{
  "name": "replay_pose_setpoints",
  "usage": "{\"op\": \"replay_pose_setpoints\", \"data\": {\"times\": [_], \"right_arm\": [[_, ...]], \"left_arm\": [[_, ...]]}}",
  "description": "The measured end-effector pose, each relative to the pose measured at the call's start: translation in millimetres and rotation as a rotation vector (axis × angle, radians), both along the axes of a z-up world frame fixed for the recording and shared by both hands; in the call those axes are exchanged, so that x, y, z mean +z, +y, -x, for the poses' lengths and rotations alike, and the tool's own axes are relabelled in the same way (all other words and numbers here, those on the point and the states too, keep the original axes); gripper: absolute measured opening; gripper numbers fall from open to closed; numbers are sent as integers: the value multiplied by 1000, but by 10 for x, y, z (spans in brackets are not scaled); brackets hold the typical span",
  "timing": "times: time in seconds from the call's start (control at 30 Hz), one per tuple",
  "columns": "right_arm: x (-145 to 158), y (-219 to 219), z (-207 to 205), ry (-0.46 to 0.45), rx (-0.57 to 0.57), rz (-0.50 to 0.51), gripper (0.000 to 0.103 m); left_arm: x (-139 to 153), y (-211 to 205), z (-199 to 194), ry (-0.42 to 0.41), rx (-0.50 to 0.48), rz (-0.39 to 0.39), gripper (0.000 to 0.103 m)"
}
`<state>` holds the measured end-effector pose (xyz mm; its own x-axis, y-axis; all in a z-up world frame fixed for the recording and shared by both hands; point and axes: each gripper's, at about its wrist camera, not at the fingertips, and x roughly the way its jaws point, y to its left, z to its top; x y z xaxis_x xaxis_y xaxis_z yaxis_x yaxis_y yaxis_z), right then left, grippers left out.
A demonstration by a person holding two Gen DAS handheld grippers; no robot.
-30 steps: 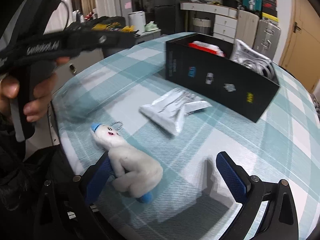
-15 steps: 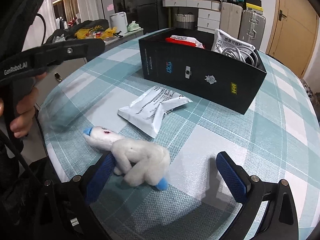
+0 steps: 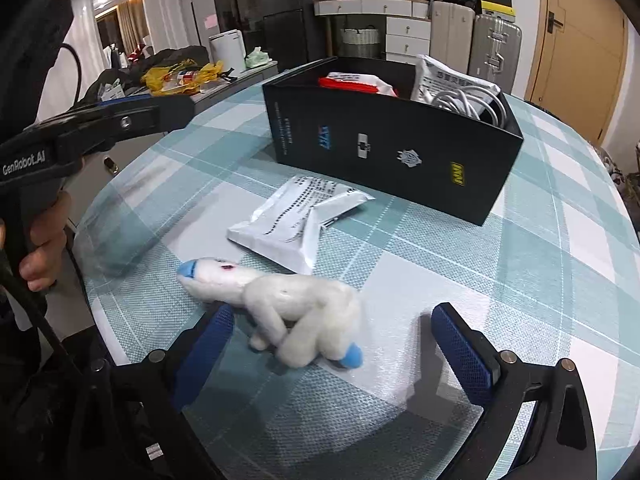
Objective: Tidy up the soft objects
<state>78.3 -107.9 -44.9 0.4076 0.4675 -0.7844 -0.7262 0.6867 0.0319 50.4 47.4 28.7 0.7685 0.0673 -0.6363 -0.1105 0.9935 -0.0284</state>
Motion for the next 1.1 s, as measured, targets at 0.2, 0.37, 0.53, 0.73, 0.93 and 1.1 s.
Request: {"op": "replay_pose_setpoints", "data": {"times": [0.2,0.37,0.53,0.73,0.93,1.1], "right_arm": [[3,45,34,-17,37,4,55],[20,6,44,-37,44,3,48],[86,-33,47,-59,43,-19,45],[185,-104,43,-82,34,-54,45],[256,-198,25,-87,16,-84,45],[322,-312,1,-103,0,-106,43]], "left_arm": [[-14,-1,-3,4,0,1,103],[-22,-3,-7,6,3,4,103],[-35,0,-20,10,6,3,103],[-26,-3,-12,6,-1,3,103],[-61,-45,-31,26,-5,-4,103],[-90,-124,-48,37,-26,-3,103]]}}
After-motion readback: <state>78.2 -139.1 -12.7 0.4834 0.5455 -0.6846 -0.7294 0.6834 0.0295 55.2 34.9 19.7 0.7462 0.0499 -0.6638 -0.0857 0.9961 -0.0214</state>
